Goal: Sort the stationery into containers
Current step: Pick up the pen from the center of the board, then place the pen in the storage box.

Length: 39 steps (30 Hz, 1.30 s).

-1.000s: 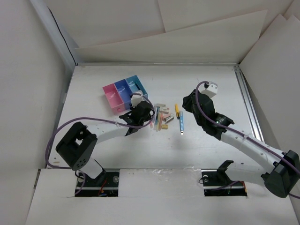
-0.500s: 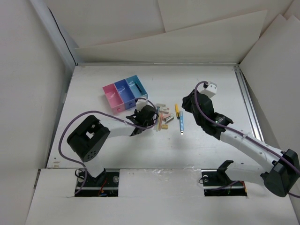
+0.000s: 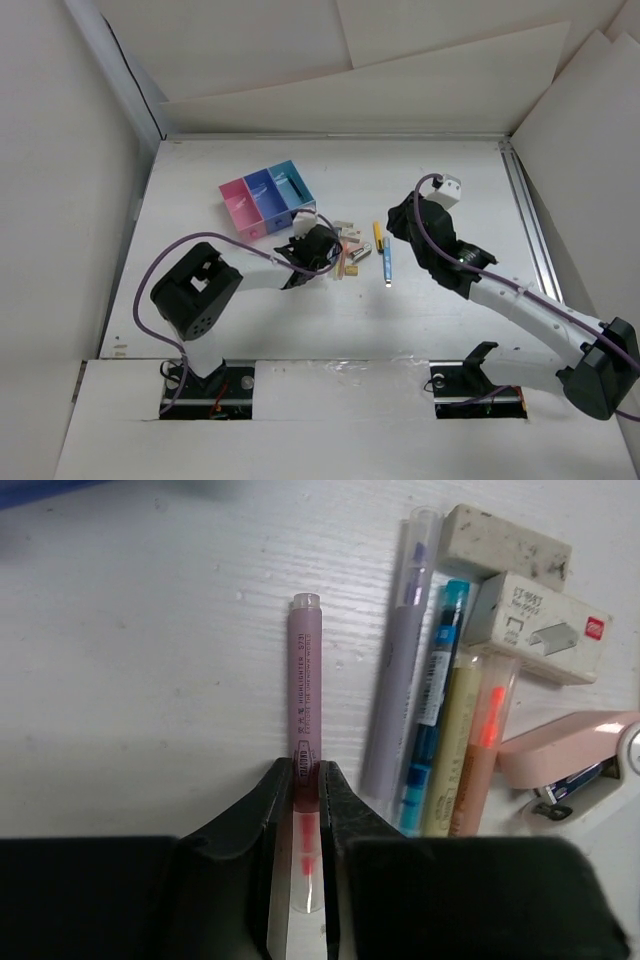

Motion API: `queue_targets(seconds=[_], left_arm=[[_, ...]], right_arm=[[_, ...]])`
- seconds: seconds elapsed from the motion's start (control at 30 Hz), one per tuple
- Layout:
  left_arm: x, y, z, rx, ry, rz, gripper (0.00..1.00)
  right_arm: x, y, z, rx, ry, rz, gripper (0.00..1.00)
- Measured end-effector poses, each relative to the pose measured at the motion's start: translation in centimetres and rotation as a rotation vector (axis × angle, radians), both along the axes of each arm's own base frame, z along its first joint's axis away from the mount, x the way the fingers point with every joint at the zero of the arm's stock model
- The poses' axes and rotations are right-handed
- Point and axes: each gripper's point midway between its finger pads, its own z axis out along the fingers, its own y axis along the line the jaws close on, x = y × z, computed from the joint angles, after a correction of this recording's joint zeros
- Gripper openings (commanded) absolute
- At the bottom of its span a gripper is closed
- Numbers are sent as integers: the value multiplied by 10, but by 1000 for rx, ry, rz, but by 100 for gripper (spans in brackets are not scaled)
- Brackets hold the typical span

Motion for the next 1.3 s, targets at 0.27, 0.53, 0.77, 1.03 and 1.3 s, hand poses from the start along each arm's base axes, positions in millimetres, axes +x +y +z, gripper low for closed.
queue_targets(seconds=[0.27, 0.53, 0.77, 1.03, 1.3], left_arm=[[-18, 16, 33, -33, -22, -1, 0], [41, 6, 137, -229, -213, 40, 0], [119, 51, 160, -238, -285, 202, 0], [168, 60, 124, -145, -232, 250, 6], [166, 66, 112, -83, -208, 254, 38]], right_arm=[[0, 1, 0, 0, 0, 2, 34], [0, 1, -2, -4, 5, 2, 34], [0, 1, -2, -4, 5, 2, 34], [0, 1, -2, -4, 5, 2, 34], [0, 1, -2, -4, 5, 2, 34]])
